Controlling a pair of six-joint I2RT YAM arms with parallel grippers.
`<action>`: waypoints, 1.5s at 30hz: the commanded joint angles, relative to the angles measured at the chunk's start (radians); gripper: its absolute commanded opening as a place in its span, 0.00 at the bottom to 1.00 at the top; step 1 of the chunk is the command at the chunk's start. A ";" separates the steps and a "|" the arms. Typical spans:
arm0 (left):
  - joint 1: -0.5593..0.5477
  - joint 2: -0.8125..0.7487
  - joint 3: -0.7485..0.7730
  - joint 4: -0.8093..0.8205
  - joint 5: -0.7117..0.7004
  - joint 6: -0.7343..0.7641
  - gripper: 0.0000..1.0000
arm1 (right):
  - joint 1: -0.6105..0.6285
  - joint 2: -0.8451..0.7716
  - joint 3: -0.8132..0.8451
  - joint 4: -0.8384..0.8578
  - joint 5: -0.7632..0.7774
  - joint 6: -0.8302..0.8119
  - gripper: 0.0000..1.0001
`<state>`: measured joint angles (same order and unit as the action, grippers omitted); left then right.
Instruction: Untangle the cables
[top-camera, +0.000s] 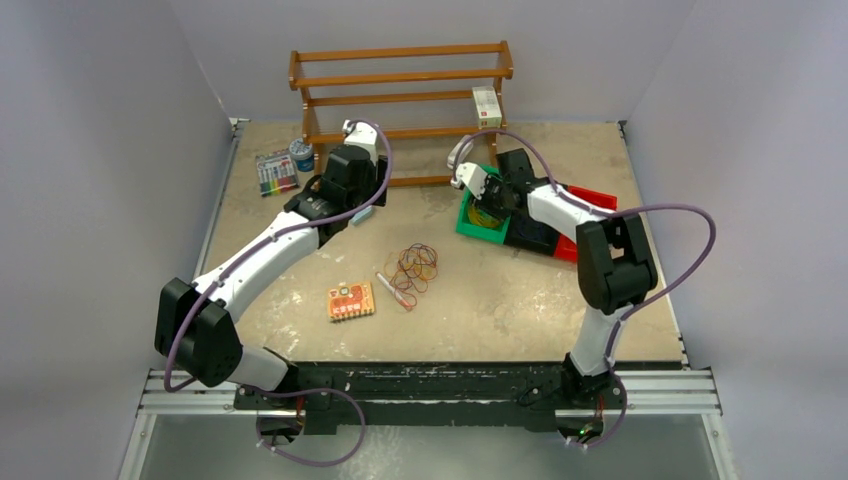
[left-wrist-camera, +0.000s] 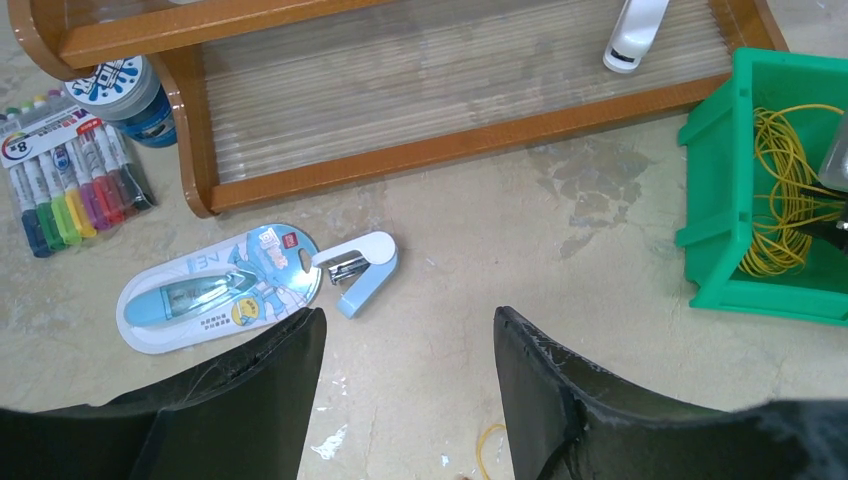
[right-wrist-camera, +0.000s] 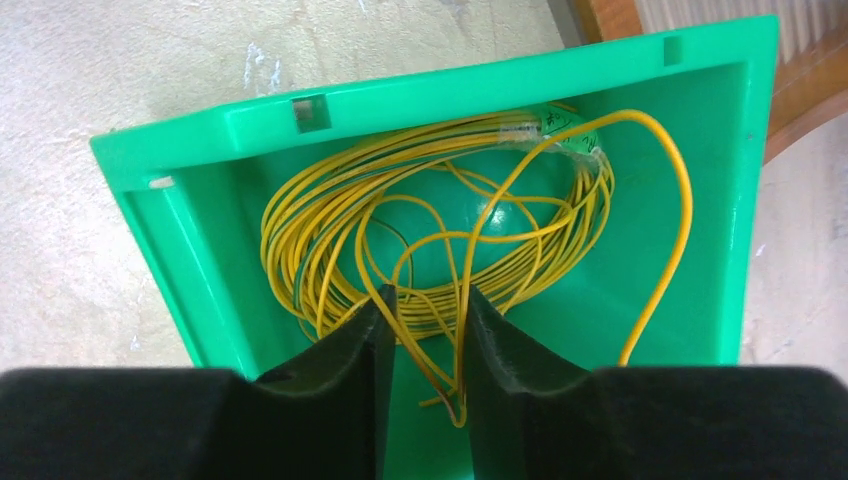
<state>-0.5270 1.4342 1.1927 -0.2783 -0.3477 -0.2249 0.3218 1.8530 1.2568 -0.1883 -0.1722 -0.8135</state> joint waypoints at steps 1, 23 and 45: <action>0.010 -0.029 0.000 0.029 0.001 0.004 0.62 | -0.008 0.015 0.068 0.012 0.000 0.027 0.23; 0.016 -0.020 -0.001 0.031 0.010 0.003 0.62 | -0.098 0.230 0.389 -0.310 -0.343 0.298 0.00; 0.018 -0.008 0.002 0.033 0.033 -0.005 0.62 | -0.078 0.268 0.388 -0.331 -0.169 0.384 0.00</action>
<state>-0.5171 1.4342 1.1923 -0.2783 -0.3252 -0.2249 0.2329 2.1086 1.6154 -0.4858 -0.3653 -0.4416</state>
